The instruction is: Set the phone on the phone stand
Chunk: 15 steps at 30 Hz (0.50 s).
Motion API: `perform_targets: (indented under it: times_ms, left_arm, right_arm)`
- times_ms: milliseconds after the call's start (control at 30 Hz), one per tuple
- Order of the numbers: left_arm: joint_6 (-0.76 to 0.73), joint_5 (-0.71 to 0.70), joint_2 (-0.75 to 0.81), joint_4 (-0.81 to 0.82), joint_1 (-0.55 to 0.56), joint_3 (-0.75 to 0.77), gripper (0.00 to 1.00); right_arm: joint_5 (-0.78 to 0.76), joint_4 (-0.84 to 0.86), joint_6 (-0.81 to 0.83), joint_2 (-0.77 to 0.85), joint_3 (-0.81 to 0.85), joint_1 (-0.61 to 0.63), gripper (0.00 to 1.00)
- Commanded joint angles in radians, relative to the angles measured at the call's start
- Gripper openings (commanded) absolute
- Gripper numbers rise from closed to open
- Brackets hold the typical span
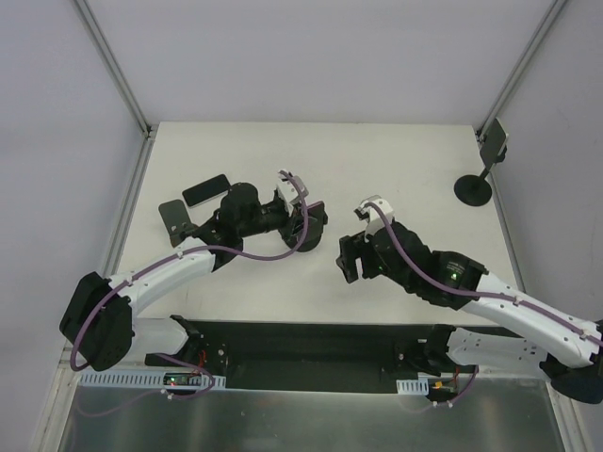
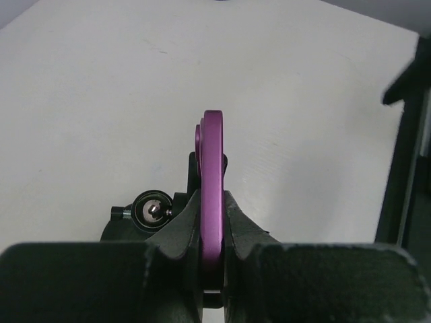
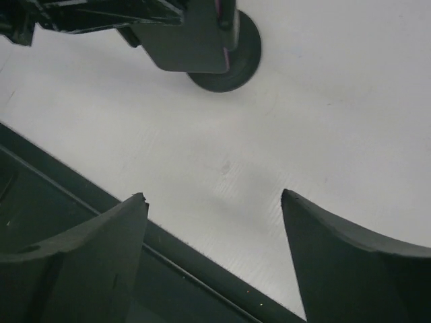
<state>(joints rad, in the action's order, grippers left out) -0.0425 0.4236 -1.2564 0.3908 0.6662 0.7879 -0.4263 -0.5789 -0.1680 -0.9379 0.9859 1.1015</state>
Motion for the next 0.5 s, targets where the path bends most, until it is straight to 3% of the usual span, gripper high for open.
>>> perform_targets:
  times_ms: [0,133,267,333,367,467]
  left_arm:
    - [-0.132,0.342,0.002,-0.161,0.016,0.04,0.0]
    - [-0.163,0.328,0.034,-0.182,0.016,0.034,0.0]
    - [-0.155,0.345,0.009,-0.262,0.015,0.096,0.0]
    - [-0.146,0.351,0.002,-0.3,0.01,0.123,0.07]
    - [-0.14,0.353,0.0,-0.305,0.007,0.129,0.19]
    - [-0.111,0.356,0.021,-0.305,-0.008,0.136,0.32]
  right_arm:
    - [0.287,0.065,0.268,0.06,-0.007,-0.044,0.89]
    - [0.281,0.022,0.324,0.047,0.034,-0.087,0.91]
    - [0.455,0.025,0.387,0.01,0.077,-0.129,0.91]
    - [0.512,0.013,0.409,-0.042,0.123,-0.163,0.91]
    - [0.581,0.011,0.435,-0.064,0.138,-0.181,0.9]
    - [0.694,0.008,0.458,-0.142,0.197,-0.273,0.88]
